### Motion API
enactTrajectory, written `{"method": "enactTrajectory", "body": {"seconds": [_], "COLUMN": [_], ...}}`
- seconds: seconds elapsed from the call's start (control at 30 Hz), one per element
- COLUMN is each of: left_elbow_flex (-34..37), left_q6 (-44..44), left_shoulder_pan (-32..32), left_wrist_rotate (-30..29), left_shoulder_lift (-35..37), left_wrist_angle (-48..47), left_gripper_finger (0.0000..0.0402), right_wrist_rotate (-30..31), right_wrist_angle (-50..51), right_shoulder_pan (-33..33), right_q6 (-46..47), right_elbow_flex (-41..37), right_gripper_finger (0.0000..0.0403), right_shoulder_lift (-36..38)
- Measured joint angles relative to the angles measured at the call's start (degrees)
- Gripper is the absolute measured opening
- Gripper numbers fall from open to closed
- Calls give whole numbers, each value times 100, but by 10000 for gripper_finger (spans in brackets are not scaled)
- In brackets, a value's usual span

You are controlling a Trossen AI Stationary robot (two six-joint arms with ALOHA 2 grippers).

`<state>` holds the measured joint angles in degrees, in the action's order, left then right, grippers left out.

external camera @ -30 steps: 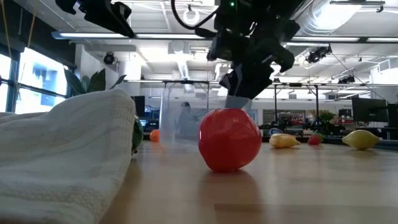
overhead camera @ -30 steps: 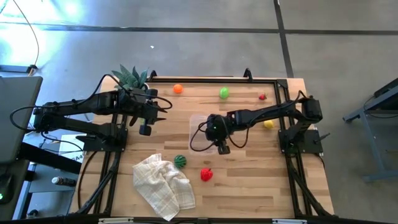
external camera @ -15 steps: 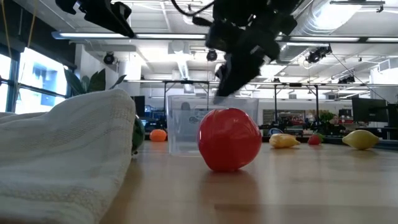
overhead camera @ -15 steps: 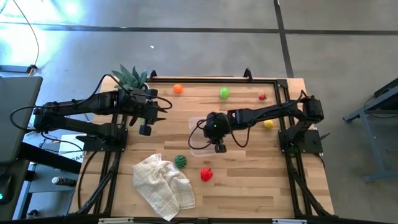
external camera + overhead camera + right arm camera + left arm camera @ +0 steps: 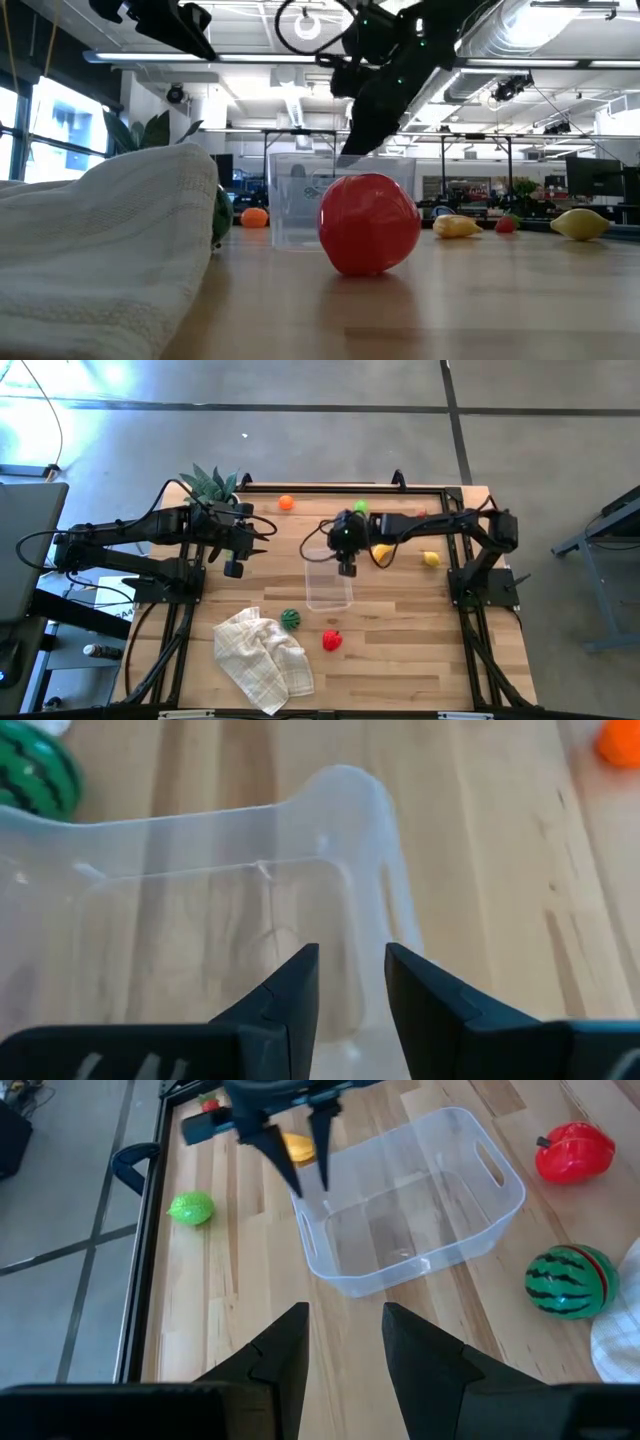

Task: Pick and placing Produce into tupperware
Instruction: Move the transparent bin to the center of the table

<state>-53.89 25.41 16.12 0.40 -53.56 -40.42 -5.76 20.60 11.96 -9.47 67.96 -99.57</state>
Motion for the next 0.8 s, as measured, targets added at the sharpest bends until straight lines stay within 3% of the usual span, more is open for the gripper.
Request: {"method": "enactTrajectory", "body": {"seconds": [0.17,0.37,0.8], "left_elbow_flex": [0,0,0], "left_q6": [0,1,0], "left_shoulder_pan": [0,-1,0], "left_wrist_rotate": [-2,0,0], "left_shoulder_lift": [0,0,0], "left_wrist_angle": [1,1,2], "left_gripper_finger": [117,117,117], "right_wrist_rotate": [-293,-1082,-306], "right_wrist_angle": [60,93,208], "right_shoulder_pan": [110,3,154], "right_q6": [-303,-468,-295], "right_elbow_flex": [0,0,-7], "right_gripper_finger": [107,107,107], "right_shoulder_lift": [0,0,-361]}}
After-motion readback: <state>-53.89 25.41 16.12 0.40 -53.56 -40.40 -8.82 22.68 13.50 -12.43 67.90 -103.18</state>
